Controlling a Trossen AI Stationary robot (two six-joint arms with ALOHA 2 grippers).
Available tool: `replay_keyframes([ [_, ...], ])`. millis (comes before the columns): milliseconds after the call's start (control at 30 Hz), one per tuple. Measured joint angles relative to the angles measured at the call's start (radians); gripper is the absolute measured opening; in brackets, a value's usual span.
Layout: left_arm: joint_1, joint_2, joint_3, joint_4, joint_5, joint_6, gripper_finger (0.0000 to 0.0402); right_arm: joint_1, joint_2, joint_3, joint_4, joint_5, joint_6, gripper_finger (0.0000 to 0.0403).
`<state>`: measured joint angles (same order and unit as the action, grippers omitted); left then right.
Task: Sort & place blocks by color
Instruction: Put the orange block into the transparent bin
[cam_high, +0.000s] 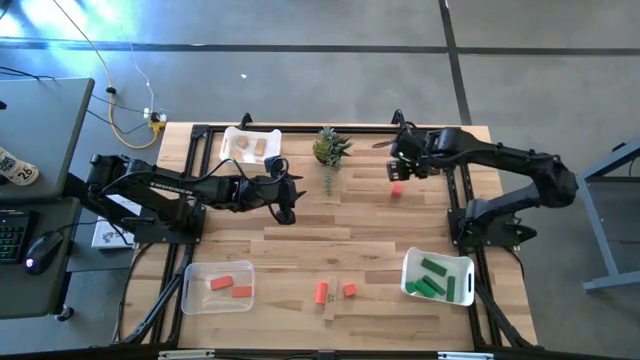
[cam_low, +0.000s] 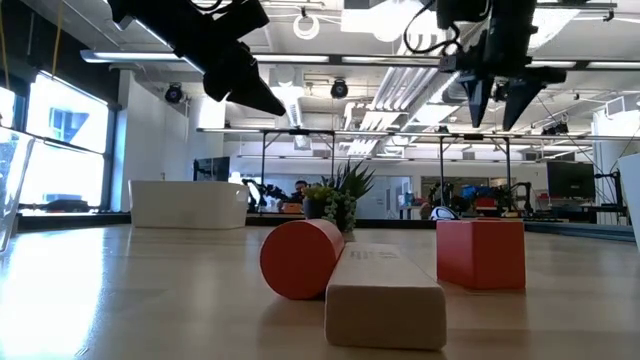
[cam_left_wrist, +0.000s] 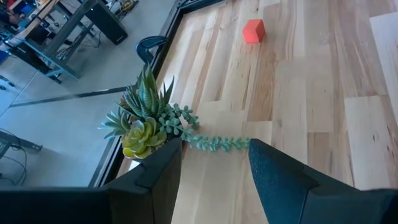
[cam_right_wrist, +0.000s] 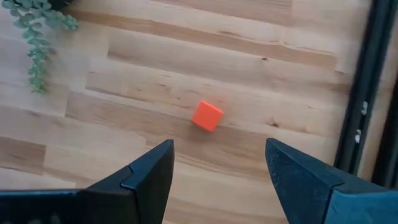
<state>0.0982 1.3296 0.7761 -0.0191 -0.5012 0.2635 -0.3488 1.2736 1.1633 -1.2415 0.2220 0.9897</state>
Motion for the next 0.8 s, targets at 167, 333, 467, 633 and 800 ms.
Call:
replay_keyframes([
  [167, 0.0, 0.0, 0.0, -0.001, 0.0, 0.0, 0.0172, -0.053, 0.072, 0.0, 0.055, -0.036, -0.086, 0.0238],
  [333, 0.0, 0.0, 0.0, -0.001, 0.0, 0.001, 0.0172, -0.078, 0.163, 0.0, 0.052, -0.055, -0.141, 0.0238],
  [467, 0.0, 0.0, 0.0, -0.007, 0.0, 0.001, 0.0172, -0.079, 0.232, 0.0, 0.053, -0.072, -0.204, 0.0238],
  [633, 0.0, 0.0, 0.0, -0.007, 0.0, 0.001, 0.0172, -0.079, 0.299, 0.0, 0.063, -0.129, -0.341, 0.0238],
  [800, 0.0, 0.0, 0.0, -0.006, 0.0, 0.001, 0.0172, -0.078, 0.364, 0.0, 0.066, -0.156, -0.537, 0.0238],
])
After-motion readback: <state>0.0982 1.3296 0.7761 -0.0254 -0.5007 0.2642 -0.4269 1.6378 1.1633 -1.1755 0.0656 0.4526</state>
